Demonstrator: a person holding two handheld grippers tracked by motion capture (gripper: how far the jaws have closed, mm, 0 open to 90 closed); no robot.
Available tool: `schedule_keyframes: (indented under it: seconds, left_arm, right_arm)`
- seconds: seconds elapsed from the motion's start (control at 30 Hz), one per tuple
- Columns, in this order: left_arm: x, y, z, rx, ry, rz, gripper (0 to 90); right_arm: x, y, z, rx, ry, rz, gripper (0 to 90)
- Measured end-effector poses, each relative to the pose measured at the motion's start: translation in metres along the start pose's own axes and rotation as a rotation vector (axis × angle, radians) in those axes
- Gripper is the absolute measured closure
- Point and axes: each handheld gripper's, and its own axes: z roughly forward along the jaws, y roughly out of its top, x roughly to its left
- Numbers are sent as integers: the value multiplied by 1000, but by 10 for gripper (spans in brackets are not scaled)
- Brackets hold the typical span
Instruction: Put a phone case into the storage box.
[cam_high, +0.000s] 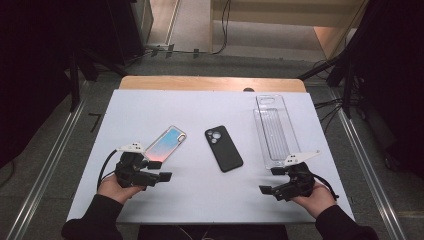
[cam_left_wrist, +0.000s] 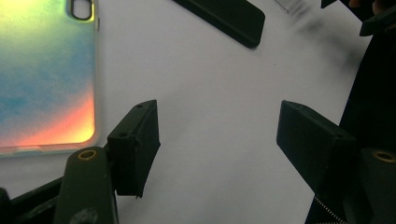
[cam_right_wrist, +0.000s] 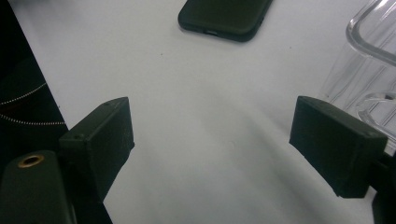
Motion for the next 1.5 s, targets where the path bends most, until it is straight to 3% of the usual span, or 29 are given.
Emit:
schedule_keyframes:
  seconds: [0.27, 0.53, 0.73, 0.97, 1.07, 1.33, 1.4, 1.5]
  left_arm:
    - [-10, -8, 0, 13, -14, 13, 303]
    - [-8, -4, -1, -12, -15, 8, 303]
    - [-7, 1, -2, -31, 17, 22, 268]
    - [2, 9, -2, -54, 44, 20, 232]
    - [7, 13, -1, -38, 66, 9, 219]
    - [22, 20, 1, -55, 74, 18, 215]
    - [27, 22, 2, -76, 74, 16, 130]
    - [33, 26, 3, -90, 78, 10, 132]
  right_arm:
    - [-1, 0, 1, -7, -5, 2, 119]
    - [-1, 0, 1, -6, -1, -1, 119]
    - [-1, 0, 2, -3, -2, -2, 119]
    - [-1, 0, 2, -2, -3, -2, 119]
    - [-1, 0, 2, 1, -2, -3, 119]
    - [-1, 0, 2, 1, -4, 3, 119]
    - [-1, 0, 2, 1, -5, 3, 119]
    - [-1, 0, 2, 2, -5, 1, 118]
